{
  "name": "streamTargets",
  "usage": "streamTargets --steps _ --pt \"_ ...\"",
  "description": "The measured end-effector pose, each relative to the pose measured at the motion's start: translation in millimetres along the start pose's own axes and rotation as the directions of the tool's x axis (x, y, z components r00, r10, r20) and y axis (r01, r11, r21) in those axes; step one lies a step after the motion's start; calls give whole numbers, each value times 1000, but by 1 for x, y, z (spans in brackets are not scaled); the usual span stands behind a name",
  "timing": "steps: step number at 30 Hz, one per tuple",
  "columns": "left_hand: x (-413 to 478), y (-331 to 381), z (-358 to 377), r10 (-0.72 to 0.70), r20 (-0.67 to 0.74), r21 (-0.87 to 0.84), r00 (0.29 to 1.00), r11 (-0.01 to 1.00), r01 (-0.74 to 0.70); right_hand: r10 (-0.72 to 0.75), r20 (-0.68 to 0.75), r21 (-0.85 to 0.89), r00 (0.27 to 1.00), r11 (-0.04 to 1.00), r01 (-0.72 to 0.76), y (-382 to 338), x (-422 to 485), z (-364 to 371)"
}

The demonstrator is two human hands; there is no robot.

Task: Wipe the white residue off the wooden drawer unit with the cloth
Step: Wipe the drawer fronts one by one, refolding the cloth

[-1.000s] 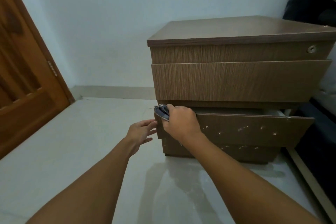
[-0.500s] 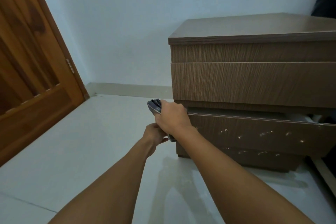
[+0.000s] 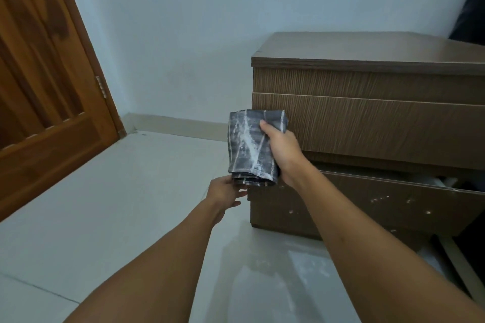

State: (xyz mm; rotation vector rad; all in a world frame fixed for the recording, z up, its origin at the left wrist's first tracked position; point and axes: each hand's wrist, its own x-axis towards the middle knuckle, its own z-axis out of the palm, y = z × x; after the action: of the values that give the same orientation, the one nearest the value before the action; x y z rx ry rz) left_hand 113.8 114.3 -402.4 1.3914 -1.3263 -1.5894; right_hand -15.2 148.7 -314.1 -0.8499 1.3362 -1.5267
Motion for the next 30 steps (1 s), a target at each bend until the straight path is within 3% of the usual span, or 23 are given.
streamTargets --steps 5,11,23,26,30 --pt "0 6 10 61 -63 0 996 998 -61 48 -52 85 998 995 -43 2 -10 -26" --pt "6 12 23 107 -142 -29 984 993 -112 65 -102 52 993 997 -60 15 -32 -54" --pt "12 10 49 167 -321 61 932 986 -155 85 -426 -74 901 989 -128 35 -83 -142" --pt "5 10 63 211 -319 141 924 975 -174 27 -531 -112 847 989 -101 39 -95 -166" --pt "0 12 84 206 -306 179 929 971 -156 -150 -751 -261 643 962 -80 48 -110 -192"
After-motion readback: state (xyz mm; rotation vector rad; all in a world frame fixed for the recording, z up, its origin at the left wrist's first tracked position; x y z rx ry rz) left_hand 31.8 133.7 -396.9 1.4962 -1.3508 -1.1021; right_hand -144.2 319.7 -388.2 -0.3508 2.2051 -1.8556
